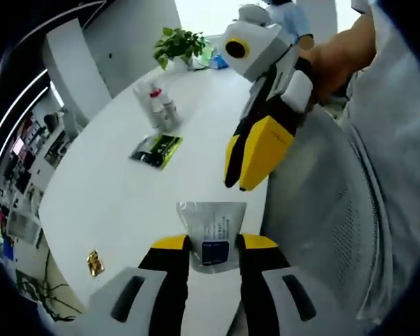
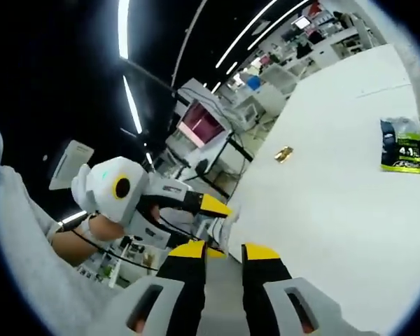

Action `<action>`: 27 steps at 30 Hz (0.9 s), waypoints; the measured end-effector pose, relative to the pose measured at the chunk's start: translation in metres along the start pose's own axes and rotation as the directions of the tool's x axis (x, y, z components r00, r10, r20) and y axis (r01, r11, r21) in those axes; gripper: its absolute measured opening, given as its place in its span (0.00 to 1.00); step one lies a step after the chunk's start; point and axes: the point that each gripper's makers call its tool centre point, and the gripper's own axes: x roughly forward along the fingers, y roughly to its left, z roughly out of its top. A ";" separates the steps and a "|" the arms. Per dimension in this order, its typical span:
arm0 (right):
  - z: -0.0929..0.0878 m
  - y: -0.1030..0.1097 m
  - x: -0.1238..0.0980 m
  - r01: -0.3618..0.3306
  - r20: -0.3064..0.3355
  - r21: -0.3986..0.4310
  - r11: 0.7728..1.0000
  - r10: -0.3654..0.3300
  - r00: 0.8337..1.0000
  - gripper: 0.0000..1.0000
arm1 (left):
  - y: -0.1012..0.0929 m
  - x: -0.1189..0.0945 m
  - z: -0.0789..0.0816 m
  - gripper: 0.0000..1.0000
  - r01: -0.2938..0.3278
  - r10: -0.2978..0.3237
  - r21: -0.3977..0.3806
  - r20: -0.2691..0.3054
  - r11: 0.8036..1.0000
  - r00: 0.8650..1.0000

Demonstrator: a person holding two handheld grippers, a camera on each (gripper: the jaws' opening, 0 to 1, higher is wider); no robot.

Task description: Arrange the skincare products in the storage area until every visible bottle or jar stands upright without overlapping.

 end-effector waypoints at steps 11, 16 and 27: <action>-0.015 0.002 0.001 -0.022 -0.043 0.066 0.998 0.025 0.999 0.00 | -0.022 0.004 0.024 0.28 0.032 -0.034 0.060 0.036 0.998 0.999; -0.017 -0.001 -0.004 -0.030 -0.045 0.102 0.994 0.035 0.998 0.00 | -0.023 0.004 0.027 0.36 0.055 -0.045 -0.076 0.126 0.996 0.991; 0.016 0.007 -0.017 -0.119 0.111 0.125 0.985 0.106 0.988 0.00 | 0.004 -0.022 0.030 0.55 0.260 0.075 -0.616 0.463 0.743 0.883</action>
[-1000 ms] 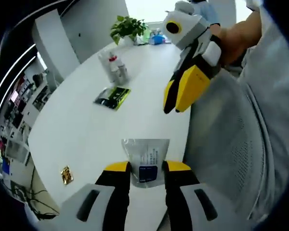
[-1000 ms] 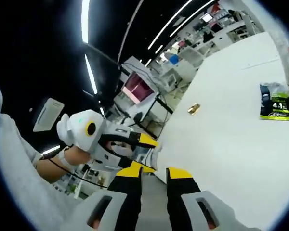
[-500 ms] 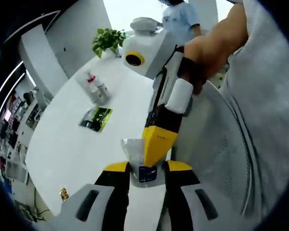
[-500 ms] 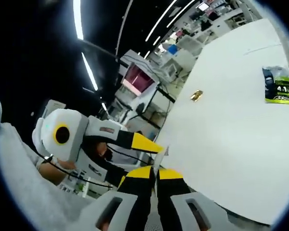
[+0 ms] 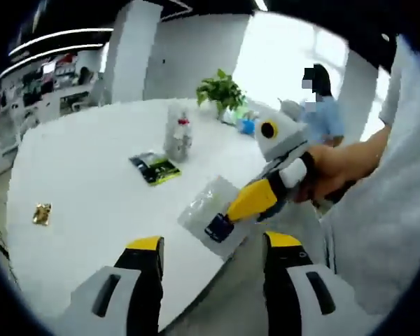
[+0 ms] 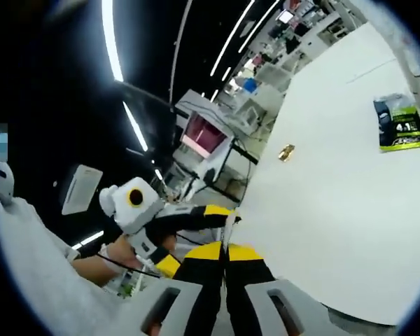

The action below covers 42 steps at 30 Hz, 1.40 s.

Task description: Arrange the skincare products in the storage area until every visible bottle or jar stands upright without overlapping.

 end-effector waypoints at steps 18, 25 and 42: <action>0.015 0.034 0.002 -0.182 0.090 0.040 0.982 0.178 0.980 0.00 | -0.021 -0.017 0.026 0.00 0.259 -0.156 -0.353 0.297 0.899 0.942; 0.017 0.037 0.003 -0.177 0.060 -0.030 0.984 0.178 0.982 0.04 | -0.027 -0.019 0.025 0.00 0.292 -0.189 -0.367 0.290 0.883 0.938; 0.015 0.031 0.005 -0.169 0.046 -0.025 0.985 0.170 0.984 0.07 | -0.007 -0.026 0.038 0.00 0.317 -0.126 -0.453 0.404 0.833 0.906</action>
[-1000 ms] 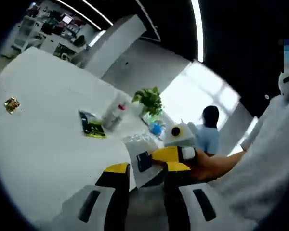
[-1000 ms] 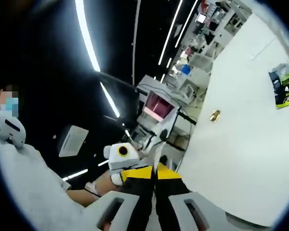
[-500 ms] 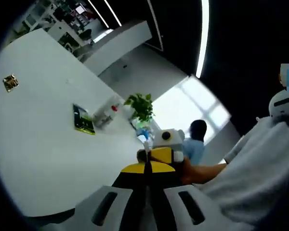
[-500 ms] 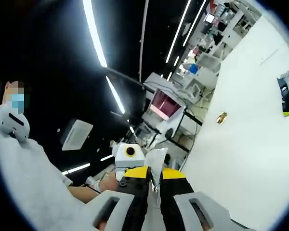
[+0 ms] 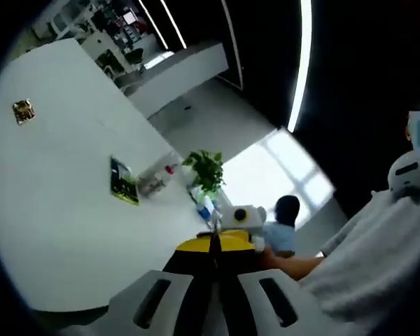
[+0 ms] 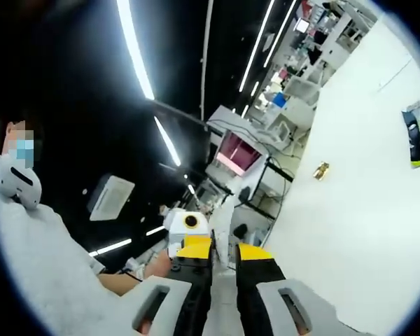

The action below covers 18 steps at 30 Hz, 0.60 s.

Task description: Arrange the skincare products in the storage area until every visible bottle or jar stands upright without overlapping.

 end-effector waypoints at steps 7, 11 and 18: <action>-0.002 0.002 -0.001 -0.008 -0.020 -0.022 1.000 0.008 1.000 0.00 | 0.007 -0.005 0.004 0.00 -0.029 0.030 -0.019 0.021 0.999 0.999; -0.004 0.002 0.002 0.000 -0.038 -0.054 0.999 -0.002 0.999 0.00 | 0.012 -0.008 0.002 0.00 -0.041 0.042 -0.033 0.039 0.999 0.998; -0.004 -0.004 0.005 0.023 -0.064 -0.044 0.999 -0.025 0.998 0.00 | 0.018 -0.012 -0.001 0.00 -0.067 0.068 -0.014 0.028 0.998 0.997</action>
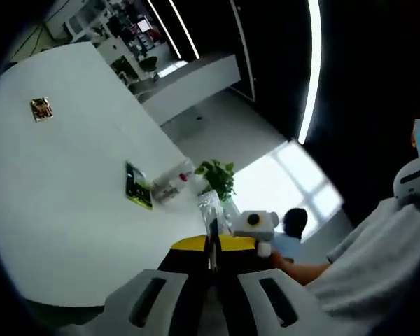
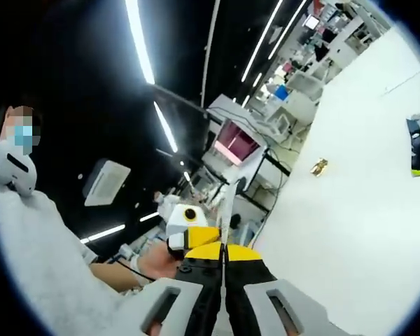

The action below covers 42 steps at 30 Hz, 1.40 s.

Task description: Arrange the skincare products in the storage area until every visible bottle or jar stands upright without overlapping.

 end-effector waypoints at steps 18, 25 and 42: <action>0.057 -0.043 0.001 0.092 0.035 0.024 0.995 -0.093 0.995 0.00 | 0.058 -0.026 -0.008 0.24 -0.219 0.288 0.375 -0.140 0.901 0.947; 0.087 -0.082 -0.006 0.178 0.079 0.072 0.981 -0.184 0.980 0.00 | 0.112 -0.043 -0.046 0.34 -0.211 0.592 0.754 -0.276 0.622 0.757; 0.154 -0.184 0.009 0.359 0.139 0.169 0.918 -0.383 0.913 0.00 | 0.157 -0.048 -0.058 0.19 -0.206 0.736 0.876 -0.214 0.435 0.643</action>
